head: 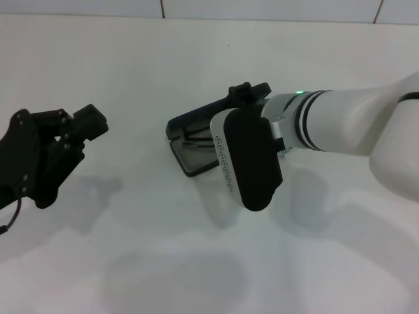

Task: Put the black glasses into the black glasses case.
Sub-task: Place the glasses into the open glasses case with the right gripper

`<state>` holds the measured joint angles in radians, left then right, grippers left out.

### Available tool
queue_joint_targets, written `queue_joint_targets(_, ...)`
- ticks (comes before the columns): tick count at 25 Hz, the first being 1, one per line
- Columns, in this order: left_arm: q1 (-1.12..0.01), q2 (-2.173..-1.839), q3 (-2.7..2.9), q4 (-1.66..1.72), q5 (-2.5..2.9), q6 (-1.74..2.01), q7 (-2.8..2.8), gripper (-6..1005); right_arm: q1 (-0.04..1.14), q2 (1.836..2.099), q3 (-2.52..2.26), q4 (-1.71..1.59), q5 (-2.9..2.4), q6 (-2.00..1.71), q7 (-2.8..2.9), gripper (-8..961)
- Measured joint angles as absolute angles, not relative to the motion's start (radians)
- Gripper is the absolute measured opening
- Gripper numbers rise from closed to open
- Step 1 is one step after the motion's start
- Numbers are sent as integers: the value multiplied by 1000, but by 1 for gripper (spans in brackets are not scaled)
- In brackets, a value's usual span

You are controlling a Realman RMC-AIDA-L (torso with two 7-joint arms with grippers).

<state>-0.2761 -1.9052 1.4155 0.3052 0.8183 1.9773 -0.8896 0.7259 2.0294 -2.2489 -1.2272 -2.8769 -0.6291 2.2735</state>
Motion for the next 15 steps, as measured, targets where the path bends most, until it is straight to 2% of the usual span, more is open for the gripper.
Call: queue_joint_targets(15, -265, -1905, 1420, 305, 819, 1980, -882, 58, 686, 2029, -2235, -1288, -2879, -682, 2279, 165)
